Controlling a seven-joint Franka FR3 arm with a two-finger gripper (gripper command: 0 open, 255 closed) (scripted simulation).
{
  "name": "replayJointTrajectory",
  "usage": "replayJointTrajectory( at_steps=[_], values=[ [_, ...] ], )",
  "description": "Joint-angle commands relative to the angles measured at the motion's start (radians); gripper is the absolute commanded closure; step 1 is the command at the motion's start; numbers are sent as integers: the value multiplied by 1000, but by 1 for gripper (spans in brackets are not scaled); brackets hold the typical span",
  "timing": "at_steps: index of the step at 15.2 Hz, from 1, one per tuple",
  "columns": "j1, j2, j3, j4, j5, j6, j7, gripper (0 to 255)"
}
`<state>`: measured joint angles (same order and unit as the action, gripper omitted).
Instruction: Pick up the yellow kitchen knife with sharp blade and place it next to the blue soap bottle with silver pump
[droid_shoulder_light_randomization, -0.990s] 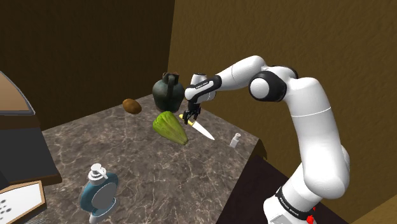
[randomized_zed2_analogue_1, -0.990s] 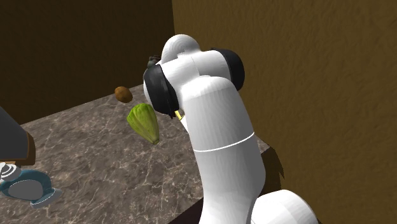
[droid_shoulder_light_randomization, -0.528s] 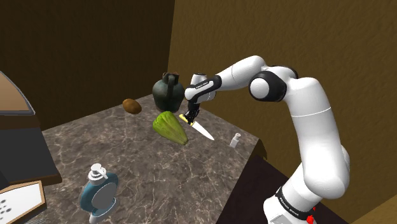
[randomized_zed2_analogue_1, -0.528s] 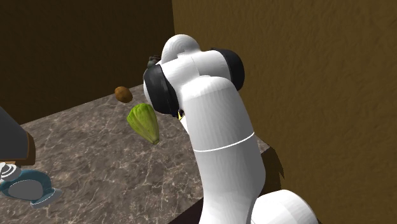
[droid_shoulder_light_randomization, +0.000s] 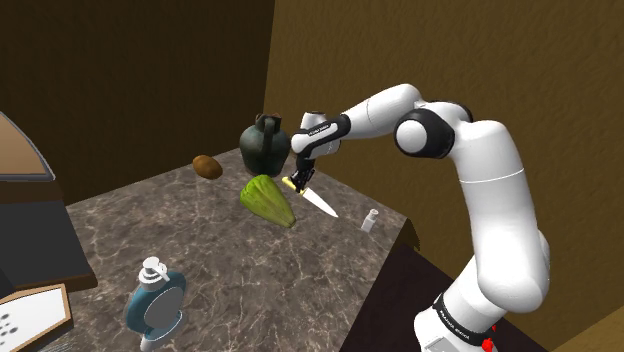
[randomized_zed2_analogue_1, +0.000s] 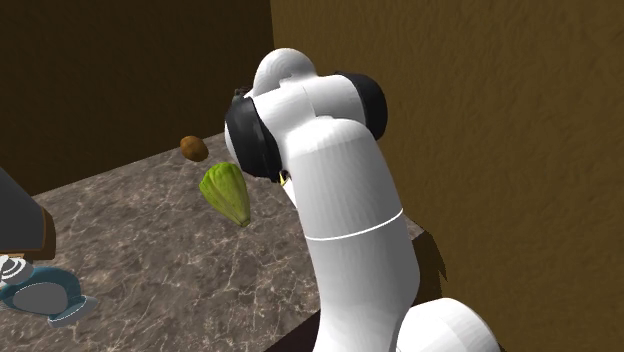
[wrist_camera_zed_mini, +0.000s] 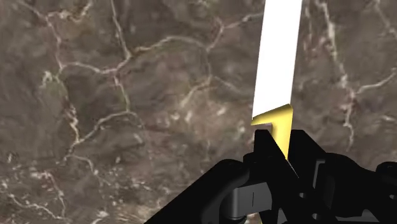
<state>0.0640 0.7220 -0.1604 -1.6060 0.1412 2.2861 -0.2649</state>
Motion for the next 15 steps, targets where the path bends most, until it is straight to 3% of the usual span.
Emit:
replayJointTrajectory(
  at_steps=[1, 15],
  values=[
    [2, -18, -3, -1, -3, -17, 2, 255],
    [11, -128, -17, 18, -23, -146, 13, 255]
  ],
)
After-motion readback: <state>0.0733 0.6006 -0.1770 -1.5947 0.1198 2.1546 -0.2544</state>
